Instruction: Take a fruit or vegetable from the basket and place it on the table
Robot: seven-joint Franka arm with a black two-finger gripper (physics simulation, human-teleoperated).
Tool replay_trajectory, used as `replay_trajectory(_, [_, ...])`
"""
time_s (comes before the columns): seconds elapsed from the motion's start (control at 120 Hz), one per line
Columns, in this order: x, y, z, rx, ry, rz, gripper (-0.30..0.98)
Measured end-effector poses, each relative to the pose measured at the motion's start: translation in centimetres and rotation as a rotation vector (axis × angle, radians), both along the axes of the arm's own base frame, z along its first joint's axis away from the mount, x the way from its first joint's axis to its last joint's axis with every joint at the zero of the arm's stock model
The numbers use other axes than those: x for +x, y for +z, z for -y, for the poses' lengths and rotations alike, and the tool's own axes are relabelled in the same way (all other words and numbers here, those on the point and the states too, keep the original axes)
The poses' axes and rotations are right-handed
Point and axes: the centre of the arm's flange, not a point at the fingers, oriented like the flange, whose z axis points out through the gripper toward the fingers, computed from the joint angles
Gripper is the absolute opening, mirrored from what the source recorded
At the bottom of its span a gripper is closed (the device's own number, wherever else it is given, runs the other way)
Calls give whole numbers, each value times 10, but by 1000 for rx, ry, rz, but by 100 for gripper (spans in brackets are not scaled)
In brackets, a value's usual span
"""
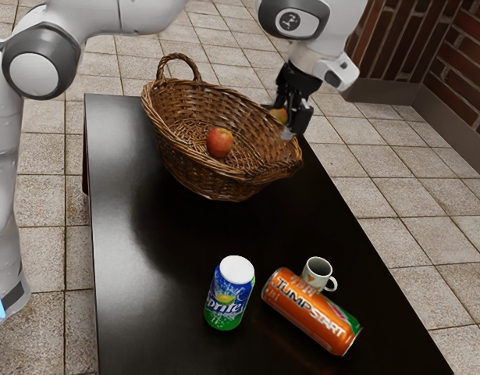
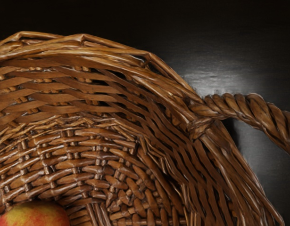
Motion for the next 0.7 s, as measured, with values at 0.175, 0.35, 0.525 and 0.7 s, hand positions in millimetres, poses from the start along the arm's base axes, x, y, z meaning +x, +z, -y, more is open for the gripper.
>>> replay_trajectory(0.175, [3,2,6,5,-10,35,69])
replay_trajectory(0.35, [-25,8,7,-3,2,38,69])
replay_trajectory(0.525, [-38,-25,-7,-65,36,-22,69])
replay_trajectory(0.7, [-56,-31,-114,-104,228,-16,69])
